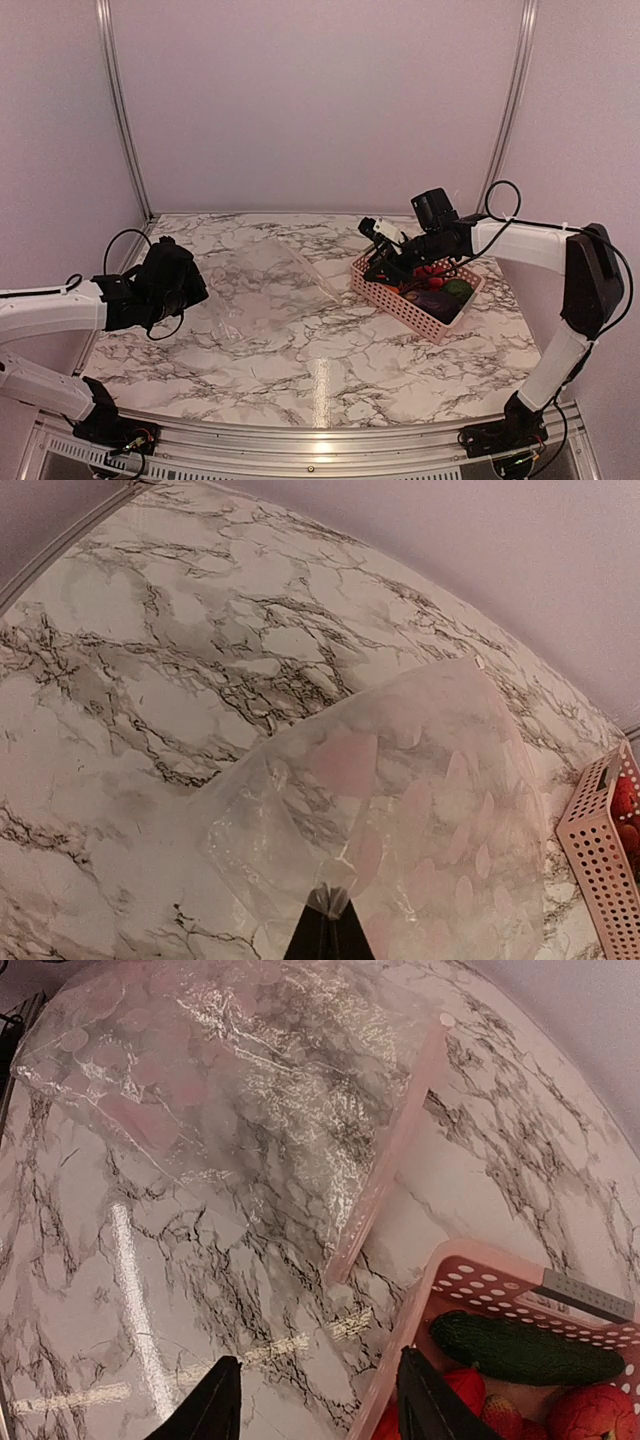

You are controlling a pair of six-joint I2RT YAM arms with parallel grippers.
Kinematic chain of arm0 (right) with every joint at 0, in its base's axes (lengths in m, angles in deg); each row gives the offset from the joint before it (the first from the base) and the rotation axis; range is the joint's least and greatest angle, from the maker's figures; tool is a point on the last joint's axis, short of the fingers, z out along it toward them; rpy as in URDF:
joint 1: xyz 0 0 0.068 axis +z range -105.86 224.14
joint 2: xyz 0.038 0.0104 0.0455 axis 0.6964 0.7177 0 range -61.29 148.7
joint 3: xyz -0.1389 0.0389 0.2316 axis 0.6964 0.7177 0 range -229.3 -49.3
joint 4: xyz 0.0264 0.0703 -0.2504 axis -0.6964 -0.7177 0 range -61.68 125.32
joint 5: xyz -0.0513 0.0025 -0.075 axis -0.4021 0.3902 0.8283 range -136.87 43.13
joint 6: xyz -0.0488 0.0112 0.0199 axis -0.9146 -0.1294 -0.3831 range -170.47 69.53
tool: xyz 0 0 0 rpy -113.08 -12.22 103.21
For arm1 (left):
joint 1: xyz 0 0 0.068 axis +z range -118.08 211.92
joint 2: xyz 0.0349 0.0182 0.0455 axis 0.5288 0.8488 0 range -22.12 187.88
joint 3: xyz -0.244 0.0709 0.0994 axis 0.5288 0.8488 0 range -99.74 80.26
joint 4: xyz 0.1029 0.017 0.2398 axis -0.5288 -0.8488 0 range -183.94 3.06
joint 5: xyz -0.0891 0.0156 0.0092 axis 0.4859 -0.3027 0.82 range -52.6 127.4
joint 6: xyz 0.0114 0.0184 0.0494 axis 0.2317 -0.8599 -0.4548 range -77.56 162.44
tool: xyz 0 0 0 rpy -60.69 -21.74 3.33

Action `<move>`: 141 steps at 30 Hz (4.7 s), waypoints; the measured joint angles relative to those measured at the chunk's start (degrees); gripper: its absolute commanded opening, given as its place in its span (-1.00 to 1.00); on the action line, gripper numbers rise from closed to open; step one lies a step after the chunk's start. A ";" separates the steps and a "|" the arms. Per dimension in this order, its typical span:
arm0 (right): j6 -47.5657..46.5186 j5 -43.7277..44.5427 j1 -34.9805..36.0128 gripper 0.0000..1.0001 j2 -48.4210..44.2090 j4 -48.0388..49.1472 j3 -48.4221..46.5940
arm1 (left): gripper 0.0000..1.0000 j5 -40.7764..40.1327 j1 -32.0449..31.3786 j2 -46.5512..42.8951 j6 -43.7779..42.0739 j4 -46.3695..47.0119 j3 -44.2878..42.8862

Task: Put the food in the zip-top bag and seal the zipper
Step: Adjust the zipper food storage bag at the center of the board, then pick up the zipper food storage bag at the center of the board, then adjust the zipper food storage bag at the center of the board.

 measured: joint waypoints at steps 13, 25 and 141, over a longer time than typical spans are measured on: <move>0.42 -3.04 0.00 -0.01 0.02 -0.02 0.39 | -1.00 29.20 13.60 10.29 -35.43 -16.17 -19.30; 0.24 -4.70 0.00 -0.02 0.26 -0.42 0.83 | 0.23 9.33 20.44 21.88 -46.75 -29.77 -30.38; 41.64 -20.50 9.05 -0.26 13.25 6.71 -16.70 | -1.00 -9.27 -20.06 39.65 -6.67 -30.84 -57.90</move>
